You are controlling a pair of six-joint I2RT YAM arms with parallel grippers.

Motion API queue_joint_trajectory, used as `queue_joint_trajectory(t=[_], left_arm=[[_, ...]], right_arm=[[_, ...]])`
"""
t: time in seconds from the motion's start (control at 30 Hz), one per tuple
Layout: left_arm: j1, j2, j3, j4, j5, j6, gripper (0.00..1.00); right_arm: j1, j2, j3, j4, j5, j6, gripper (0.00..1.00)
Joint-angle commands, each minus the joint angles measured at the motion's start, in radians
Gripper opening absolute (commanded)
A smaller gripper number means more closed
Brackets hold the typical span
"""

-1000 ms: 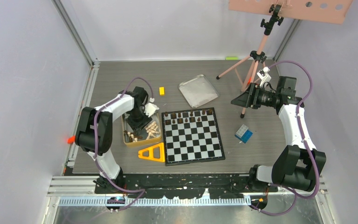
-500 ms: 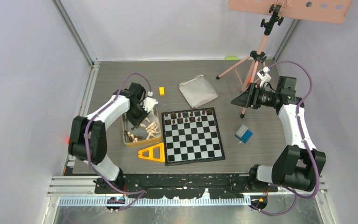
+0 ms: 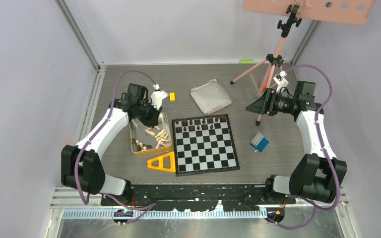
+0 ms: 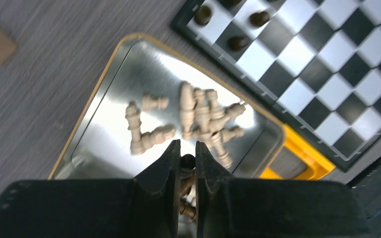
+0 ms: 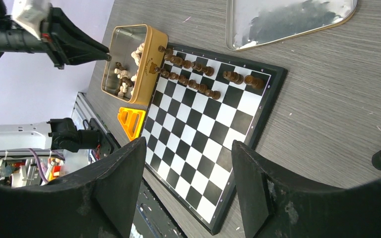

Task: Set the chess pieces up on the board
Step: Place the chess piece on the chessboard.

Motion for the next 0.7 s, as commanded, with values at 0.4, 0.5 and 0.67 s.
queue_joint_trajectory(t=[0.4, 0.5, 0.67], left_arm=[[-0.35, 0.256, 0.134, 0.713, 0.595, -0.22, 0.0], [-0.38, 0.361, 0.178, 0.846, 0.62, -0.286, 0.01], [-0.405, 0.504, 0.262, 0.959, 0.653, -0.374, 0.02]], right_arm=[[-0.003, 0.041, 0.04, -0.049, 0.044, -0.079, 0.69], [-0.014, 0.042, 0.045, -0.051, 0.052, -0.08, 0.69], [-0.037, 0.038, 0.051, -0.052, 0.063, -0.082, 0.69]])
